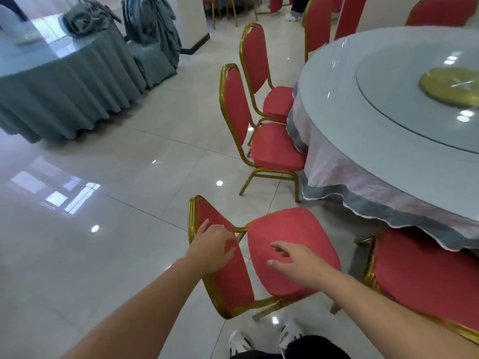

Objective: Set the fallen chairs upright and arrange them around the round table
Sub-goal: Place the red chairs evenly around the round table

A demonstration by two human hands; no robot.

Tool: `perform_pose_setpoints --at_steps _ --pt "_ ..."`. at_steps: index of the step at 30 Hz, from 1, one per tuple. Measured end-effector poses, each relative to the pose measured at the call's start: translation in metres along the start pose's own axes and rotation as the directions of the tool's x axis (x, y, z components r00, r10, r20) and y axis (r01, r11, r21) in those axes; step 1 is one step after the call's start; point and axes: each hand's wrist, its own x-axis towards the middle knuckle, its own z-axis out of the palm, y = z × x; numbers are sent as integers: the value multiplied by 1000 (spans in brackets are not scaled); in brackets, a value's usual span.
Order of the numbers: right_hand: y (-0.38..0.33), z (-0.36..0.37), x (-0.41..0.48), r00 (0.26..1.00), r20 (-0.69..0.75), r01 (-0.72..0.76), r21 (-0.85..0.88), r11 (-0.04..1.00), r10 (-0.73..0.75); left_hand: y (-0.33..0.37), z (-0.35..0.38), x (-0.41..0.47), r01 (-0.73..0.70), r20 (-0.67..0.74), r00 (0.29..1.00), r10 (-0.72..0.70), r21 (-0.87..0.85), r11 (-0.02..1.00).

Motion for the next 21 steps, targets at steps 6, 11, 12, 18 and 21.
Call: perform_pose_setpoints --at_steps 6,11,12,18,21 --pt "-25 8 25 995 79 59 -1 998 -59 -44 -3 -12 75 142 987 -80 40 996" --pt "-53 16 44 992 95 88 -8 996 -87 -62 -5 -23 -97 292 956 43 174 980" --pt "-58 20 45 990 95 100 12 995 -101 -67 -7 -20 -161 326 942 80 230 960" --pt "-73 53 49 998 64 18 29 999 -20 -91 -22 9 -422 404 872 276 334 843" --pt "-78 74 46 994 111 -6 23 1000 3 -100 -22 23 -488 412 843 346 313 815"
